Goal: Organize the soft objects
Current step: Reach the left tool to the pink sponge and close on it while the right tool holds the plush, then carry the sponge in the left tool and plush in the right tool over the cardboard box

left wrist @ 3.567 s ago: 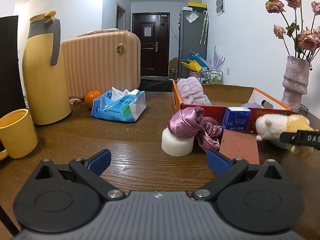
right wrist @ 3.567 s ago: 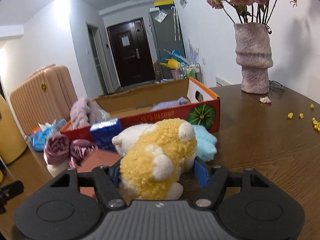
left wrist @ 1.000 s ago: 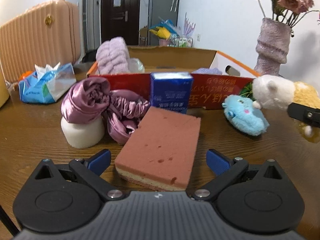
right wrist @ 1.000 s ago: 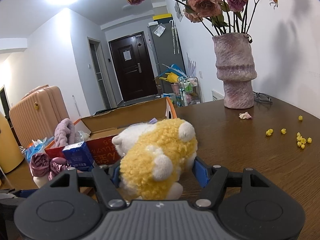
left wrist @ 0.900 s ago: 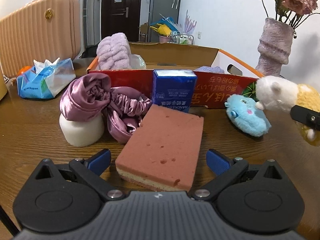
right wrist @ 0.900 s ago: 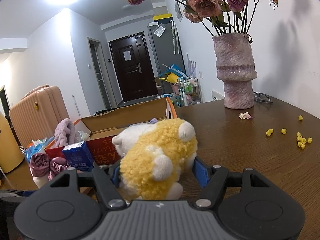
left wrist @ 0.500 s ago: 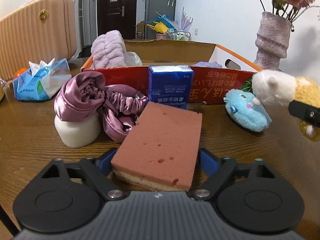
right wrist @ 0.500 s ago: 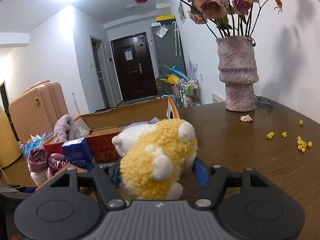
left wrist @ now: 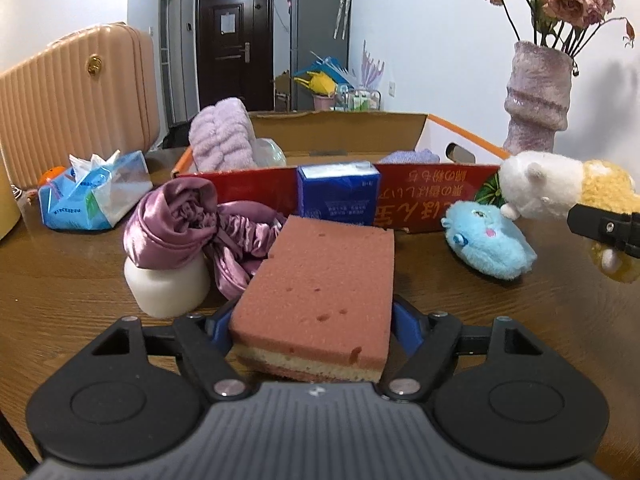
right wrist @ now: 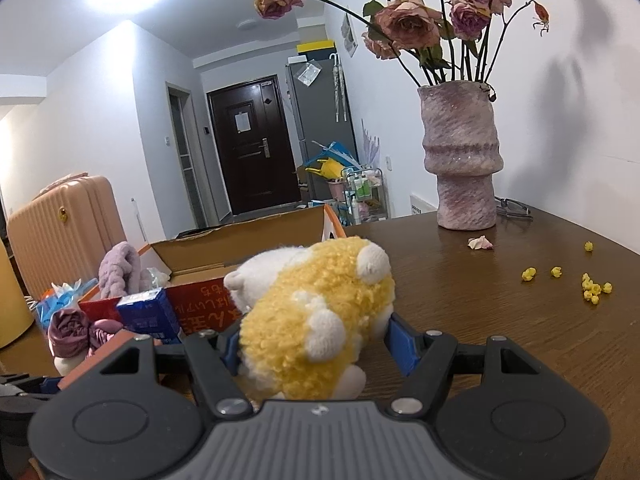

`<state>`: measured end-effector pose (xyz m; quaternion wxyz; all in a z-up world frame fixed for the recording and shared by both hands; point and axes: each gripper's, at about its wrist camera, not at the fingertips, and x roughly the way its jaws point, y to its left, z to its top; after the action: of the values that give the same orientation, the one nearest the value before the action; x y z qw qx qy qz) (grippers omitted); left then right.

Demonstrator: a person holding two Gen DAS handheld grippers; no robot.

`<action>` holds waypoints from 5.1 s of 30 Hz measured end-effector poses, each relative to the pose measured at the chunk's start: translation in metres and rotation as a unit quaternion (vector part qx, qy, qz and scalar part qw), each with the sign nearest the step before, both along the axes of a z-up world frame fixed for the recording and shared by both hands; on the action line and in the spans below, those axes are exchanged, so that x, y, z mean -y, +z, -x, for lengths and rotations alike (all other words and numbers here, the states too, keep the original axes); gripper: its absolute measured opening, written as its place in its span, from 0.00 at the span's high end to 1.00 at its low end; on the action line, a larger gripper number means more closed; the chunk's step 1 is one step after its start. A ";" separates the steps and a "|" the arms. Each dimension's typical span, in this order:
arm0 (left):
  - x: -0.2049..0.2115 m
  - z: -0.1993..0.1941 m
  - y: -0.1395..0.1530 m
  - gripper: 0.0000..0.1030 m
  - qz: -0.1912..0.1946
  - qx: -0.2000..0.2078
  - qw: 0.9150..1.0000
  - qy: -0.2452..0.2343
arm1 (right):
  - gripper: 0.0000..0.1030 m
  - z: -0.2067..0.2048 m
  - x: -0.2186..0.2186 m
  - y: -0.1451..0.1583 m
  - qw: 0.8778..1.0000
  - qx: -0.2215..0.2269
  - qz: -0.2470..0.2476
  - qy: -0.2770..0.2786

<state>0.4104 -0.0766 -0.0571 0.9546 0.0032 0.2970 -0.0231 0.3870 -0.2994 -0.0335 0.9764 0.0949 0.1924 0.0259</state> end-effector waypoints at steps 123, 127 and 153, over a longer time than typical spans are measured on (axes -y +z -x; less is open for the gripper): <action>-0.024 -0.119 0.063 0.27 0.033 0.176 0.981 0.076 | 0.33 -0.150 -0.078 0.010 0.997 0.079 -0.011 -0.014; -0.021 -0.125 0.061 0.27 0.023 0.177 0.981 0.072 | 0.33 -0.158 -0.077 0.009 0.997 0.075 -0.010 -0.013; -0.017 -0.143 0.051 0.19 -0.003 0.166 0.984 0.061 | 0.28 -0.181 -0.074 0.003 0.999 0.031 -0.005 -0.016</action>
<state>0.5538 -0.0592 -0.0062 0.9902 -0.0082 0.1341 0.0371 0.5676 -0.2252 -0.0304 0.9817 0.1020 0.1605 0.0141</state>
